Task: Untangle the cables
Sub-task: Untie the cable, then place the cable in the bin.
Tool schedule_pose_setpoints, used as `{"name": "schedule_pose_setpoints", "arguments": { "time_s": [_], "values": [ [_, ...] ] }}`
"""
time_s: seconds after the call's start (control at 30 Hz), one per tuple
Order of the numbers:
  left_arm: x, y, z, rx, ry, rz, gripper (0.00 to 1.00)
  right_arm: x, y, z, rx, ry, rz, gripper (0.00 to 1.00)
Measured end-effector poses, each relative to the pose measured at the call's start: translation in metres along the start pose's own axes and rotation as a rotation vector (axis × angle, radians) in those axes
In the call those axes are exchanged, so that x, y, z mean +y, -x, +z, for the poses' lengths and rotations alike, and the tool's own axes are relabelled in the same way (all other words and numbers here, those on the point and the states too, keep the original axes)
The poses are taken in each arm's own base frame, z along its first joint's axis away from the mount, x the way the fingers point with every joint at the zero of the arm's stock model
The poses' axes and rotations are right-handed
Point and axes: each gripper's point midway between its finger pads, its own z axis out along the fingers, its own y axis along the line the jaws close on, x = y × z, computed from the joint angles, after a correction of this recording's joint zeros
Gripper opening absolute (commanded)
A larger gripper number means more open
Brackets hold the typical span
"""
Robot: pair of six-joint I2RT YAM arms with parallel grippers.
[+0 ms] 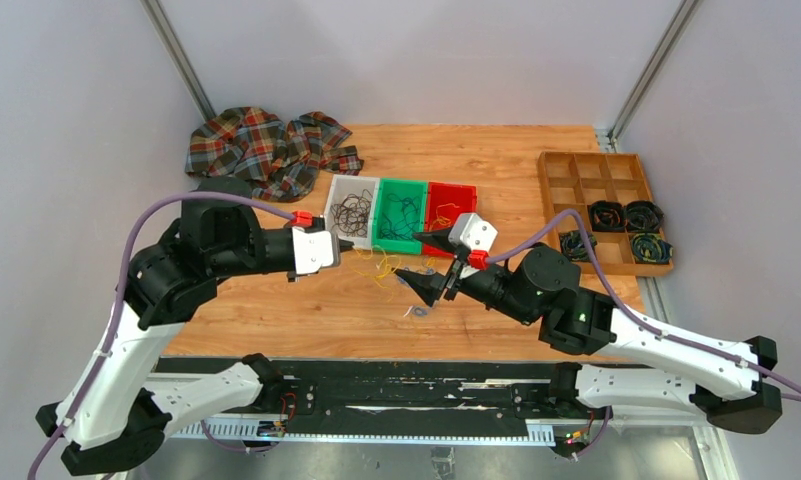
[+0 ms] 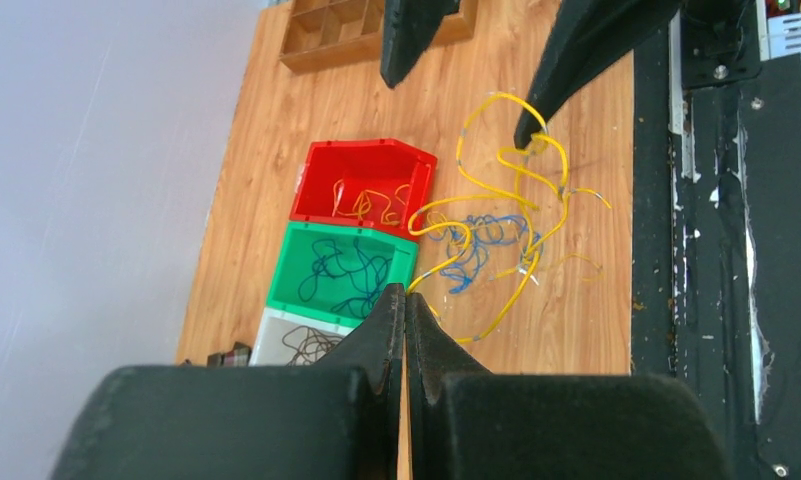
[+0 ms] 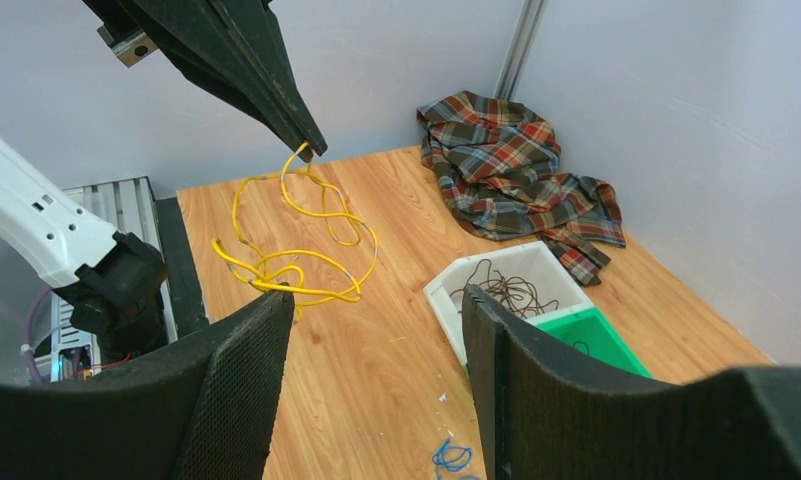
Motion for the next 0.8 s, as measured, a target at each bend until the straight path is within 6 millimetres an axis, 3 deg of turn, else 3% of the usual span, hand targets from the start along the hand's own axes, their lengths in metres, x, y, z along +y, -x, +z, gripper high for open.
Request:
{"name": "schedule_pose_setpoints", "arguments": {
  "time_s": [0.27,0.5,0.63,0.8],
  "values": [
    [0.0,-0.014,0.002,0.036,0.006,0.054,0.0,-0.012,0.013,-0.014,-0.019,-0.04,-0.044,0.62],
    [0.006,-0.026,0.01,0.086,0.01,0.083,0.0,-0.027,0.013,-0.02,-0.007,-0.111,-0.079,0.66],
    [0.014,-0.027,0.019,0.104,0.001,0.083,0.0,-0.032,0.003,-0.014,0.012,-0.132,-0.084,0.66],
    [0.023,-0.027,0.033,0.12,-0.017,0.083,0.0,-0.038,-0.026,0.013,0.07,-0.142,-0.066,0.65]
  ]
}}
